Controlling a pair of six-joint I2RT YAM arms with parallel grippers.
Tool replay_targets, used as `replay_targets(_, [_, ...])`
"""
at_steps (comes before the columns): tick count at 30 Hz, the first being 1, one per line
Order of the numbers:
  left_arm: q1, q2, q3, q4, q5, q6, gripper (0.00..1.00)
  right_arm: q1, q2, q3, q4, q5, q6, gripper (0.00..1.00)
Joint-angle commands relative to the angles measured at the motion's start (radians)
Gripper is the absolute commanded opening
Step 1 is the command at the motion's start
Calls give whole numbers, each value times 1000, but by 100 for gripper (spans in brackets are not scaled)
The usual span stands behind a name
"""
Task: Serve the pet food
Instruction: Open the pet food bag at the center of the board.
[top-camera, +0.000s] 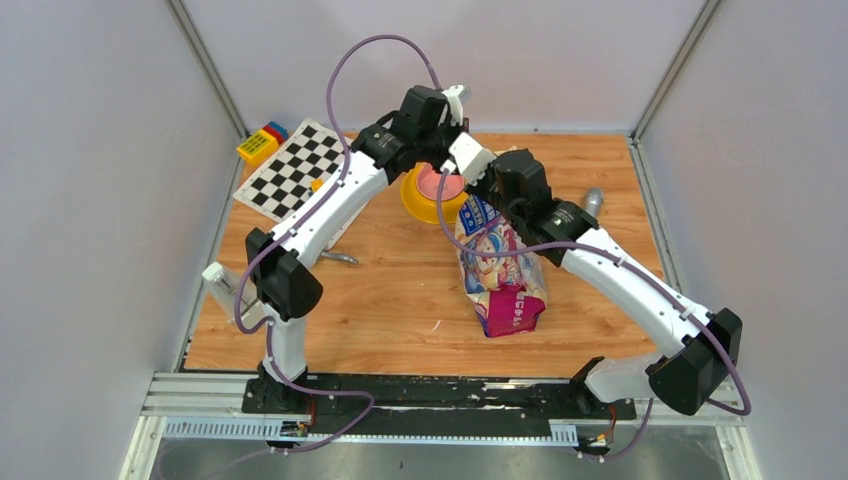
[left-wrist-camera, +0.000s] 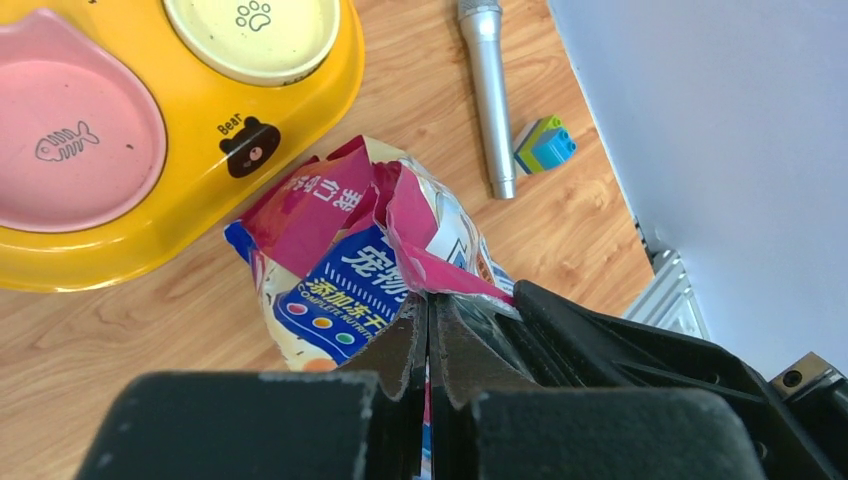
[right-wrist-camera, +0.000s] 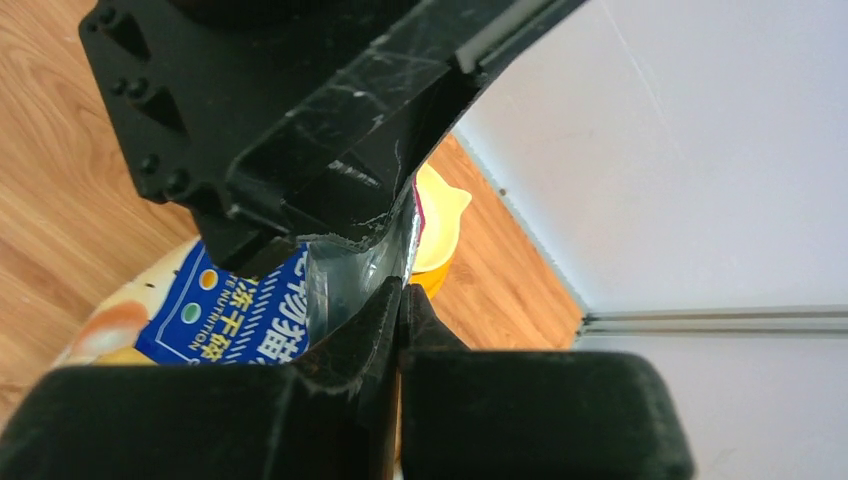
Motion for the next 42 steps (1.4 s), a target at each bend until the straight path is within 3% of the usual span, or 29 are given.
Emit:
replay_targets(1, [33,5,15,-154,-194,112,0,-14,-37,6,125,177,-176,0])
replay_targets(17, [17,7,3,-158,-208,121,0,23,-73,-184,490,243,-539,0])
replay_targets(21, [15,5,-3,-156,-207,122,0,23,-78,-173,475,229,-549,0])
replay_targets(24, [15,4,-5,-154,-202,119,0,22,-72,-101,313,183,-438,0])
replay_targets(27, [12,1,0,-153,-191,115,0,17,-42,48,33,83,-201,0])
replay_targets(30, [6,-2,19,-154,-187,115,0,9,-7,133,-112,12,-55,0])
replay_targets(34, [-2,-11,33,-153,-180,113,0,1,27,175,-202,-27,57,6])
replay_targets(38, [-7,-22,21,-151,-177,110,0,-27,32,189,-238,-70,138,24])
replay_targets(42, [-8,-34,14,-149,-176,109,0,-76,33,209,-266,-146,211,29])
